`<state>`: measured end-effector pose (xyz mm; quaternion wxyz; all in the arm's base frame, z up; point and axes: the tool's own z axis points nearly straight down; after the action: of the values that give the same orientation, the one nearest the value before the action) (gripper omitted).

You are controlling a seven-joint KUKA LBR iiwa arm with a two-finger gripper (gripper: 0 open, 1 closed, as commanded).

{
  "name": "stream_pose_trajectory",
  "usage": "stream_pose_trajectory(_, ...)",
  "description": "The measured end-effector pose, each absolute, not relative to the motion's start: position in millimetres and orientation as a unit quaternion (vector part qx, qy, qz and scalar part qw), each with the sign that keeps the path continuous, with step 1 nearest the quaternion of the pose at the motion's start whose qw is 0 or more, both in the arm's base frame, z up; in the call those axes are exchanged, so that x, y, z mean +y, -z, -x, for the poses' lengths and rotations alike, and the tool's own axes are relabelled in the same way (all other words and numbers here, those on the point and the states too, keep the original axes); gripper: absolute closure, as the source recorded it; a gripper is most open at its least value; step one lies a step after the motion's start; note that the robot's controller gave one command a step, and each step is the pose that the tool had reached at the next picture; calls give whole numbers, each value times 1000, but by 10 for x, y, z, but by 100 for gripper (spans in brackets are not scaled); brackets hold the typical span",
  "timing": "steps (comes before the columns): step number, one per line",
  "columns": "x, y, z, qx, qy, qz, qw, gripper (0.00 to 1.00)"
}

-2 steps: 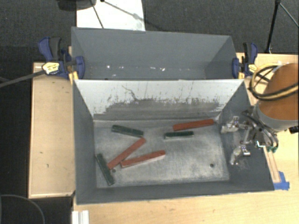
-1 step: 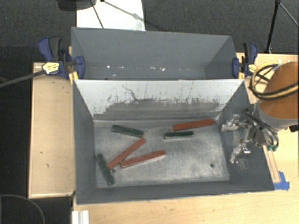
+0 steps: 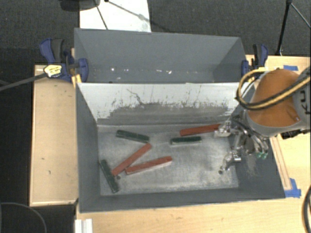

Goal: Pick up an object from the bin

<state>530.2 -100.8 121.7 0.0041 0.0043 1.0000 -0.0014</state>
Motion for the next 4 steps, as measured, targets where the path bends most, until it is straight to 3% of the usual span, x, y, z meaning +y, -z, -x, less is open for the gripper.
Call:
stream_pose_trajectory(1, -706, -1188, -5725, 1000, -2, 3, -2, 0)
stream_pose_trajectory(2, -451, -808, -5740, 999, 2, 31, 13, 100)
stream_pose_trajectory(3, -435, -779, -5706, 999, 1, 33, 7, 0)
stream_pose_trajectory(4, -441, -839, -5765, 999, 2, 34, 17, 100)
